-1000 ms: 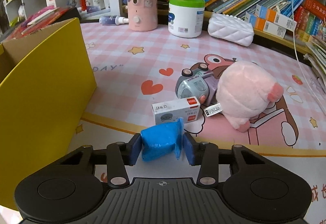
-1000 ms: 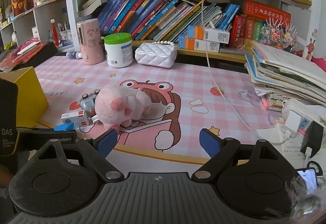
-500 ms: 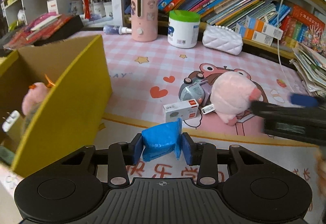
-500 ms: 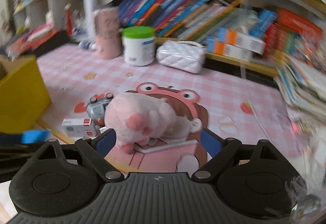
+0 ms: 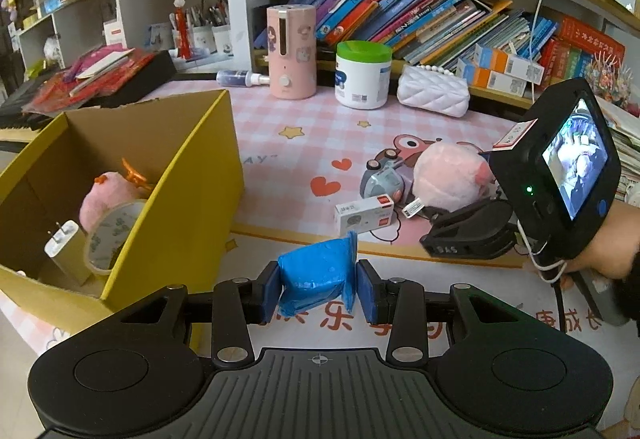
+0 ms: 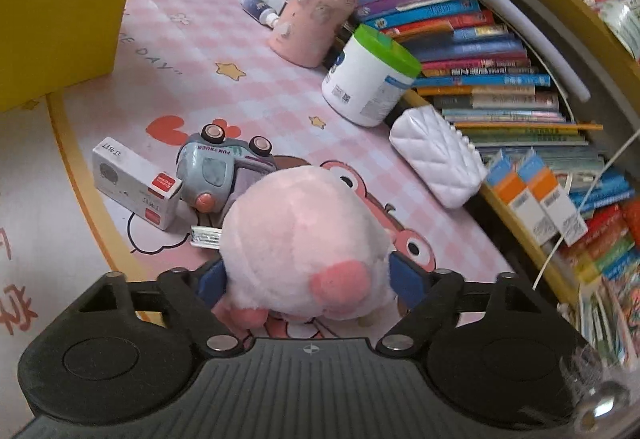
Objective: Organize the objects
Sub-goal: 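Grasp the pink pig plush with the right tool and lift it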
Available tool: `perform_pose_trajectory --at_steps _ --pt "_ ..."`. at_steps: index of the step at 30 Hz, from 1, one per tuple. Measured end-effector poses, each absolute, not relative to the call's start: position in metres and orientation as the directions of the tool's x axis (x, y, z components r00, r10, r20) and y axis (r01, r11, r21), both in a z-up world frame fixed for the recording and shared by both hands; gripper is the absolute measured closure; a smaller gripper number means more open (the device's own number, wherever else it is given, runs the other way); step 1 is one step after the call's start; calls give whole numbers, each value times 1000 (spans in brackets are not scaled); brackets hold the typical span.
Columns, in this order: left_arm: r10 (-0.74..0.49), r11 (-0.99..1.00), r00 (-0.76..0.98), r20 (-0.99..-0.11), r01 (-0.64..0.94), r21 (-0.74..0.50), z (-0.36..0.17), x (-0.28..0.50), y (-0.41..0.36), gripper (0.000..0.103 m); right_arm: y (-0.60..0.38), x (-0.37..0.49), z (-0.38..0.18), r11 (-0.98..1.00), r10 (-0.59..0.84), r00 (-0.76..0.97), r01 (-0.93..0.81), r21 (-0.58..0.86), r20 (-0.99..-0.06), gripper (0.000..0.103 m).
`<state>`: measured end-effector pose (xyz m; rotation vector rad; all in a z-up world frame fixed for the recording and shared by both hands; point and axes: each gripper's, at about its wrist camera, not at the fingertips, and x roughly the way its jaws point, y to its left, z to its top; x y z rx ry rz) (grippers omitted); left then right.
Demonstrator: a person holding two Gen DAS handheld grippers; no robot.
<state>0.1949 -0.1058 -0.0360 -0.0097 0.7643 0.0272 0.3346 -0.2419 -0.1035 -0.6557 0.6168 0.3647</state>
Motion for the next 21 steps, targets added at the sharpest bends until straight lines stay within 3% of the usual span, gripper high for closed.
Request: perform_pose_trajectory --at_steps 4,13,21 --pt "8 1000 732 -681 -14 -3 -32 191 -108 65 -249 329 -91 776 134 766 -476 -414 -629 38" --pt "-40 999 756 -653 24 -34 -26 179 -109 65 -270 284 -45 918 154 798 -333 -214 -583 39" --pt "-71 997 781 -620 38 -66 -15 164 -97 65 -296 236 -16 987 157 747 -105 119 -646 38"
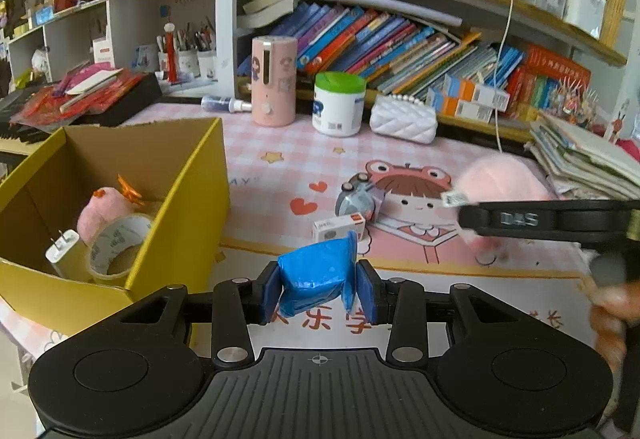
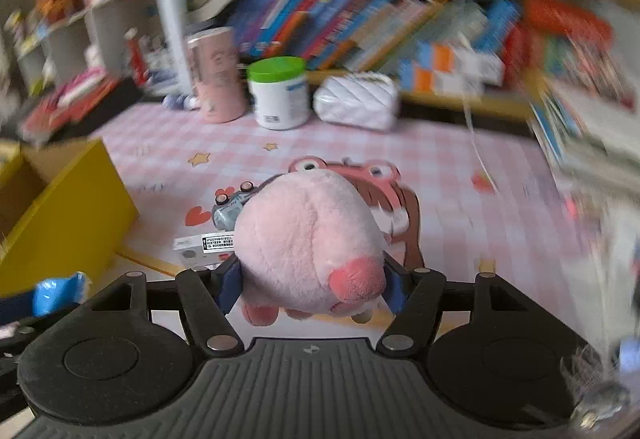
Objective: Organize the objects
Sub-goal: 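Grasp the pink pig plush with the right tool and lift it, then carry the pig plush and blue item toward the yellow box with both tools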
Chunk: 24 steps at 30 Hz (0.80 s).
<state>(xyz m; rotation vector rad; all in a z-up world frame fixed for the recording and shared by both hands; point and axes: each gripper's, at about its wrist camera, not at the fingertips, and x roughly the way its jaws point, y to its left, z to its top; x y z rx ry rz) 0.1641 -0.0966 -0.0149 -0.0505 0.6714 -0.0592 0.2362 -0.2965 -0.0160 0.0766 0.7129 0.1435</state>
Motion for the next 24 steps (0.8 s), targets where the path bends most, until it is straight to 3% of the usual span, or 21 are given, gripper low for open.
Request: perform_pose_trajectory --at_steps 7,24 --pt "-114 993 805 -583 87 -75 -4 149 -85 65 -294 182 -3 991 93 779 -13 132 -620 38" --pt "-157 988 803 -575 122 -99 -6 88 -9 65 -207 104 -1 997 78 776 -43 70 -626 38"
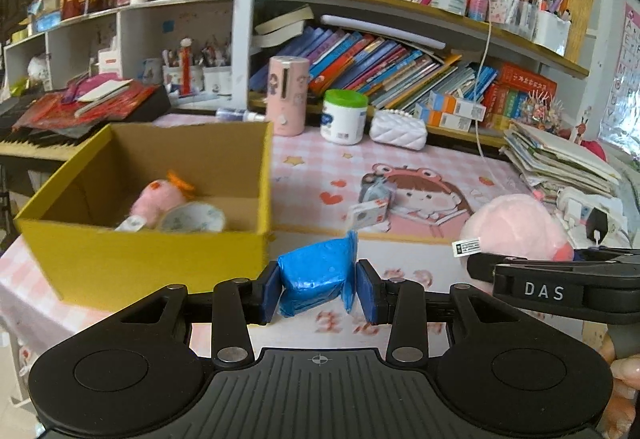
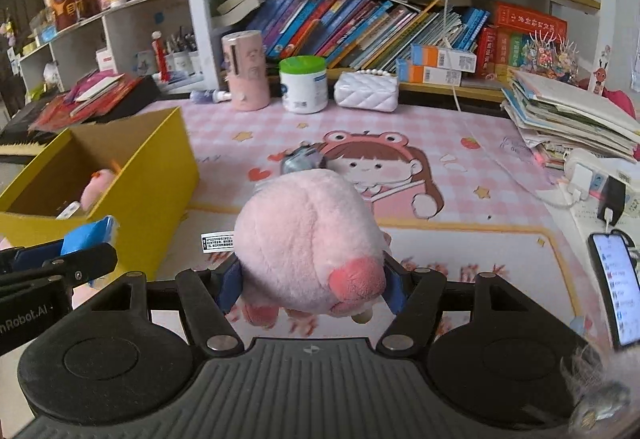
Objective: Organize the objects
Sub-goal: 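Carry the pig plush and blue item toward the yellow box with both tools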
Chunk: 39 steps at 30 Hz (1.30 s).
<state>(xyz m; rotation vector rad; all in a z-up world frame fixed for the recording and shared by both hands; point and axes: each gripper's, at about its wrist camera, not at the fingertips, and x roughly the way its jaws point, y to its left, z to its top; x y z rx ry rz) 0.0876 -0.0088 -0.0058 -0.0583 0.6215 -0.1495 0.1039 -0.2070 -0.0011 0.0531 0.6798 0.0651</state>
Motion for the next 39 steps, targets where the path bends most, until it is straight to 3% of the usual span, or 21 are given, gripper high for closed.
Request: perform_pose_trajectory --at_steps 19,39 --pt "-77 997 780 -622 55 -55 -14 3 108 65 -77 15 -22 985 170 715 -146 93 -678 38" --pt "-19 998 824 -566 -19 -61 2 -24 165 65 -11 -3 -5 964 243 729 -253 78 -640 37"
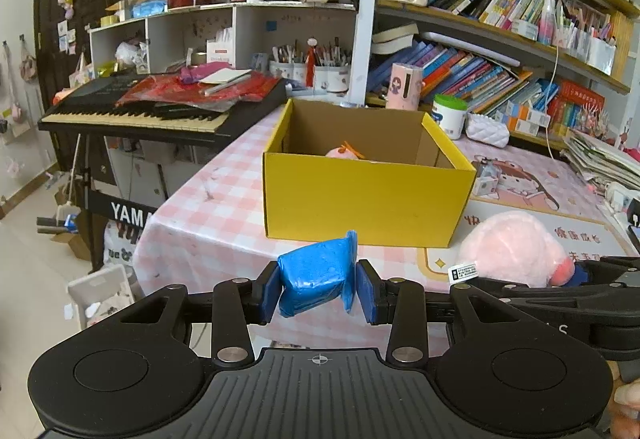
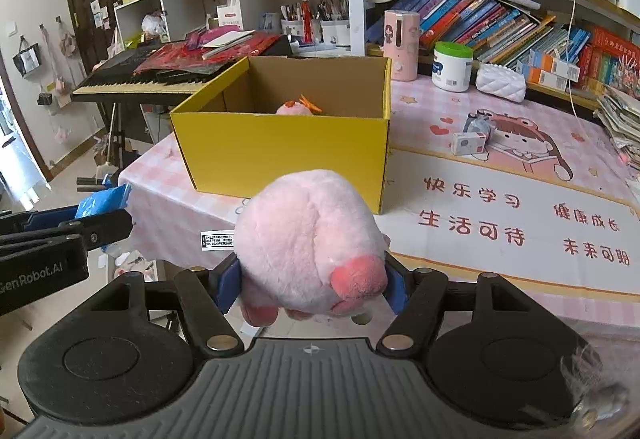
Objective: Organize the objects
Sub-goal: 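Carry the pig plush and blue item toward the yellow box with both tools, then lower the pig plush into the box and open the right tool while the left tool lowers the blue item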
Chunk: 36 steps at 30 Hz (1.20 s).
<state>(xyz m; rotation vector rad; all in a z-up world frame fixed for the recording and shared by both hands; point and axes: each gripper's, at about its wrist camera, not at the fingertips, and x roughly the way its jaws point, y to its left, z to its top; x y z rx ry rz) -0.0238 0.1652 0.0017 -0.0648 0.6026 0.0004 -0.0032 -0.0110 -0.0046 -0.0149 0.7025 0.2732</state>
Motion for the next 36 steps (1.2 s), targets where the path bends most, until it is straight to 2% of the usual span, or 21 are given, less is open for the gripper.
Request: perform_pose_trajectory --at_steps 15,29,36 --pt "-19 997 838 -545 -23 -71 5 -16 162 65 -10 6 -2 960 249 730 -271 64 -637 36" --pt "58 992 852 -521 -106 -63 16 49 163 65 -17 83 38 954 291 849 -294 63 -441 36" --pt "98 988 854 -511 -146 -54 21 87 154 65 -18 140 47 936 335 843 -349 47 -420 36"
